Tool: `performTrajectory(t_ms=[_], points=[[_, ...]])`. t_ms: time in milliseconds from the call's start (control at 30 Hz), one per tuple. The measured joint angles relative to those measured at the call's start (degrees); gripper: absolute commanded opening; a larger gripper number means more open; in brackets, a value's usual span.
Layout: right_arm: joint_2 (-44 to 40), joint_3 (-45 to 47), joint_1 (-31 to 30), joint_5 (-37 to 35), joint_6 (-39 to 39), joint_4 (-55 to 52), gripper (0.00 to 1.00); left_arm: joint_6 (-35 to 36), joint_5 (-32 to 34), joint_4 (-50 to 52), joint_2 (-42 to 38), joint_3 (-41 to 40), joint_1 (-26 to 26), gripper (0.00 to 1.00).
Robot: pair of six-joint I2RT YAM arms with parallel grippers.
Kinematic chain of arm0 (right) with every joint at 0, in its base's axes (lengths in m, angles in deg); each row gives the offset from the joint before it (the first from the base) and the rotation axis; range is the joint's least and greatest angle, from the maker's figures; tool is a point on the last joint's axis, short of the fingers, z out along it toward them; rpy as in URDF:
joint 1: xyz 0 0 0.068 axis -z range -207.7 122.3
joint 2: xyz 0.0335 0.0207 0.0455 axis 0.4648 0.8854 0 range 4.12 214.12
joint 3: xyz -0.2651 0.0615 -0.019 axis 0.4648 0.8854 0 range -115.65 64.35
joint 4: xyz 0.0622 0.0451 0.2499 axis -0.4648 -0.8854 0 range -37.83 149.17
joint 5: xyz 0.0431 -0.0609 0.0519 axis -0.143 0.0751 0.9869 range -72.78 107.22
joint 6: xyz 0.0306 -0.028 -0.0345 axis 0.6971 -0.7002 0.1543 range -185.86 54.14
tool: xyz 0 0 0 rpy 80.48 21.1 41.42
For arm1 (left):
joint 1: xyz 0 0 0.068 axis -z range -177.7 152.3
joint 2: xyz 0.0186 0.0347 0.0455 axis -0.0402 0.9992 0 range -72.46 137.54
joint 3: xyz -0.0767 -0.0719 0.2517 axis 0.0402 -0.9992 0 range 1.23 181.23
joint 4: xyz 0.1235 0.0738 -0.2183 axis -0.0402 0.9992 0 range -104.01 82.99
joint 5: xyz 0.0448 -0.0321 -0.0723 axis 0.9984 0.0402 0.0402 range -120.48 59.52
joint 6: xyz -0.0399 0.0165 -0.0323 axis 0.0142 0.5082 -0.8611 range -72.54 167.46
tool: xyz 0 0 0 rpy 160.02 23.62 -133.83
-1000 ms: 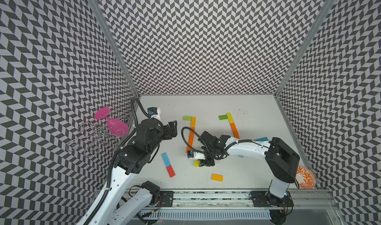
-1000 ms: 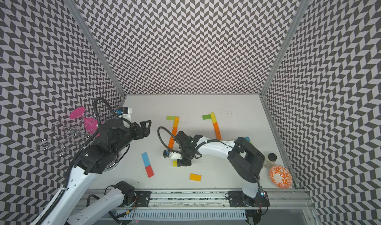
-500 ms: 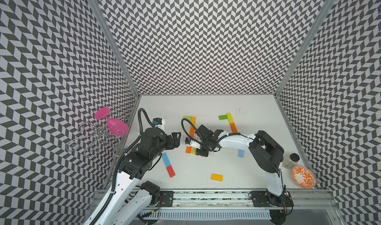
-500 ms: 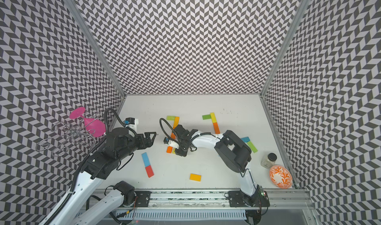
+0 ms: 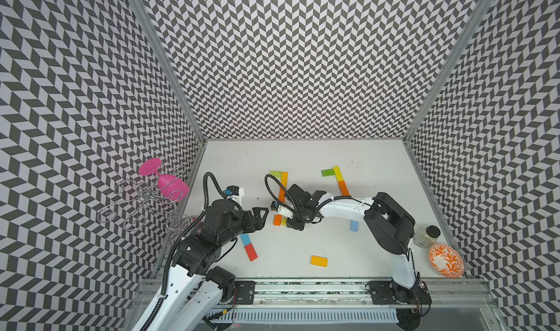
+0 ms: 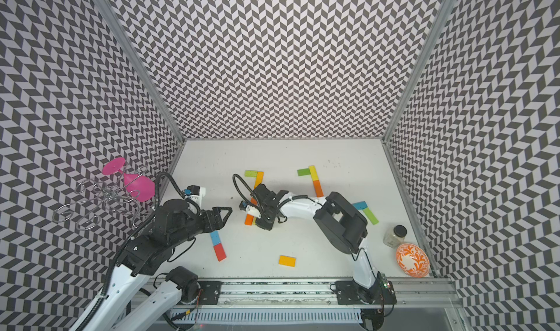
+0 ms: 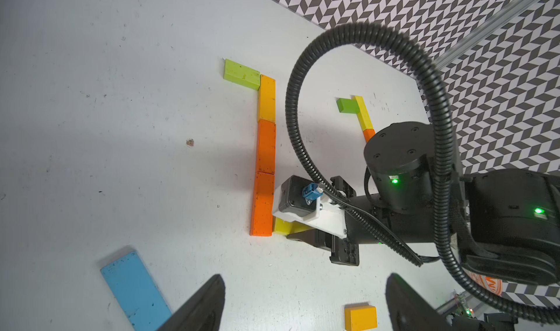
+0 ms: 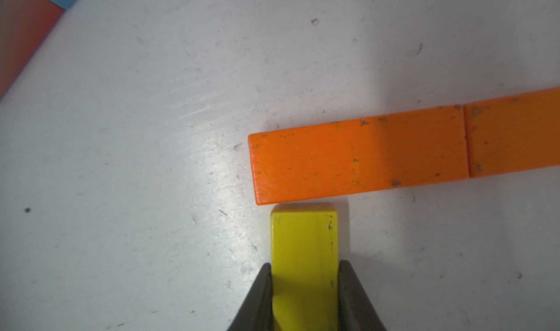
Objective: Assemble a giraffe with building blocks
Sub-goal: Assemble the building block at the center of the board.
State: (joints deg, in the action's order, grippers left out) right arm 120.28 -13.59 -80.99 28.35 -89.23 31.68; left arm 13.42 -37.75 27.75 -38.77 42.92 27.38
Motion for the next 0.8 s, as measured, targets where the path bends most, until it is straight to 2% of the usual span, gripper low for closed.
performTrajectory(t_ms=[233, 533, 800], points=[[0.63, -1.11, -0.81, -0.28, -1.14, -1.03, 0.25, -0.13, 0.02, 0.02, 0.00, 0.00, 0.00, 0.84], [0.85, -1.44, -0.96, -1.40, -1.90, -1.51, 0.37, -0.13, 0.02, 0.02, 0.00, 0.00, 0.00, 0.84], [0.87, -1.53, -0.96, -1.81, -1.97, -1.66, 0.38, -0.13, 0.02, 0.02, 0.00, -0.02, 0.00, 0.84]])
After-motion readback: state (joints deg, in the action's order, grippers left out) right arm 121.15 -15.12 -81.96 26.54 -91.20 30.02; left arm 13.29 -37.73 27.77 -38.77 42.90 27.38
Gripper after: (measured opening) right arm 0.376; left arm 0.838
